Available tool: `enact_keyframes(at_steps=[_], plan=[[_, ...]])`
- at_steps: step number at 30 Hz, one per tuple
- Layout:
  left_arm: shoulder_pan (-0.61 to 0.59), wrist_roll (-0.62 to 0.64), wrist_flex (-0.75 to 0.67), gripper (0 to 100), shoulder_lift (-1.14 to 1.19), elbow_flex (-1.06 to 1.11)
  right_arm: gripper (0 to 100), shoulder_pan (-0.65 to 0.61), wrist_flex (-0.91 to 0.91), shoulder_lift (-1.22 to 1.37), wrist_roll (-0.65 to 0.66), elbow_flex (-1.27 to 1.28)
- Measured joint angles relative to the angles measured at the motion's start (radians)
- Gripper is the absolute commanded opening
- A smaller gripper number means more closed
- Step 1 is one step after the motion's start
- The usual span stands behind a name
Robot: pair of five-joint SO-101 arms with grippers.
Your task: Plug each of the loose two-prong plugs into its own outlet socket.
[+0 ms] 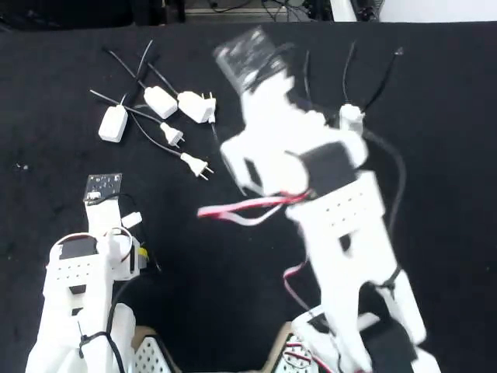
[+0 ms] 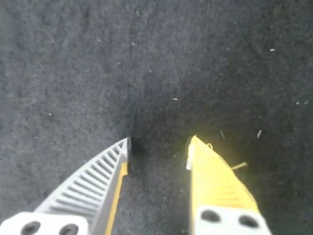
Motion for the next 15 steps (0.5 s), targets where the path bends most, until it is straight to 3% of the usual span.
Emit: enact_keyframes(at_steps=[7, 15], plan=[[0.0, 0.0, 0.0, 20, 0.0, 0.0, 27.6, -0.083, -0.519, -0.078, 0.0, 0.62], [0.0, 0.0, -0.002, 20, 0.0, 0.0, 27.6, -0.23, -0.937, -0.081, -0.002, 0.973]])
